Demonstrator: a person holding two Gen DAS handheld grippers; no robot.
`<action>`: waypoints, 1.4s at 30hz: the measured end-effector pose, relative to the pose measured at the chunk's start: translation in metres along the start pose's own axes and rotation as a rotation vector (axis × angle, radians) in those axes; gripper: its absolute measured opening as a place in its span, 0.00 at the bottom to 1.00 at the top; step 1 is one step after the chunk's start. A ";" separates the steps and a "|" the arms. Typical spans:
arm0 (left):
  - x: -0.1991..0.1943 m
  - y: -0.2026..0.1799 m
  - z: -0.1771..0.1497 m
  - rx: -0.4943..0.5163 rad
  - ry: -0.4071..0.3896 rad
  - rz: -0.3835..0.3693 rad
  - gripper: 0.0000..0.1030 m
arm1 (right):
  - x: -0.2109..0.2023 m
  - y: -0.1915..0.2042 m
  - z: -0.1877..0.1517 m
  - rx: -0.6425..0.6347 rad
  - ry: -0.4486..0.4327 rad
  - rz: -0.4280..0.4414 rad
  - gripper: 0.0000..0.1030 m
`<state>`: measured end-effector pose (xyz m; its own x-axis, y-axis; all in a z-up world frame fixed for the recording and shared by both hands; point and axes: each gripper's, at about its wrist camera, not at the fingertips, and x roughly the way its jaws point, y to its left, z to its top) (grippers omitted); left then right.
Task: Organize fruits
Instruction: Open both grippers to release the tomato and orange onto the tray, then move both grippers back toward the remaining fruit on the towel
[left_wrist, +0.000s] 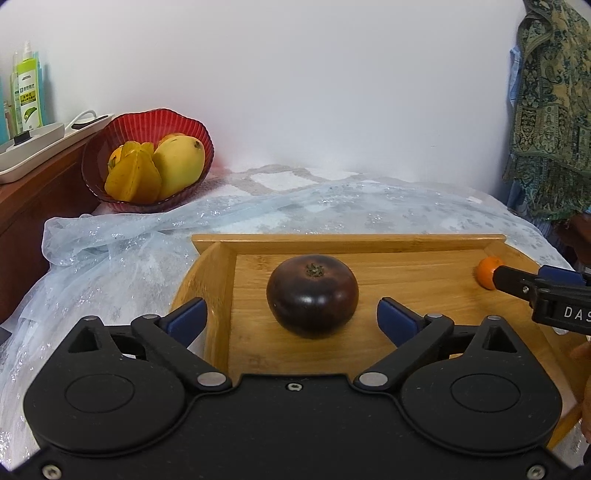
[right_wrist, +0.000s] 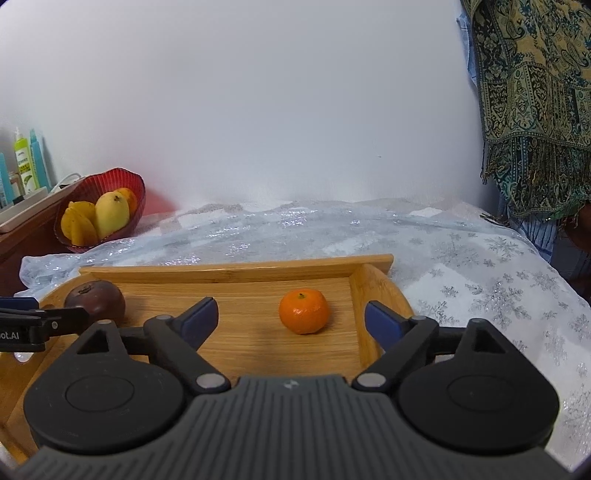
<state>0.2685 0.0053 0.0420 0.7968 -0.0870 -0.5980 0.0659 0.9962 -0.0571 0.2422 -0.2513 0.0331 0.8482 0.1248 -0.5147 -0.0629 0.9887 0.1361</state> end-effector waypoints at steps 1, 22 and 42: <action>-0.003 0.000 -0.001 -0.001 -0.002 -0.002 0.96 | -0.002 0.001 -0.001 0.000 -0.003 0.001 0.94; -0.103 -0.022 -0.062 -0.008 -0.032 -0.060 0.98 | -0.114 0.015 -0.051 -0.060 -0.184 0.053 1.00; -0.203 -0.025 -0.132 -0.065 -0.023 -0.025 0.98 | -0.199 0.019 -0.124 -0.001 -0.223 0.080 1.00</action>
<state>0.0257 -0.0031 0.0592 0.8093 -0.1105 -0.5769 0.0472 0.9912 -0.1236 0.0069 -0.2467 0.0330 0.9357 0.1819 -0.3023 -0.1356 0.9764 0.1678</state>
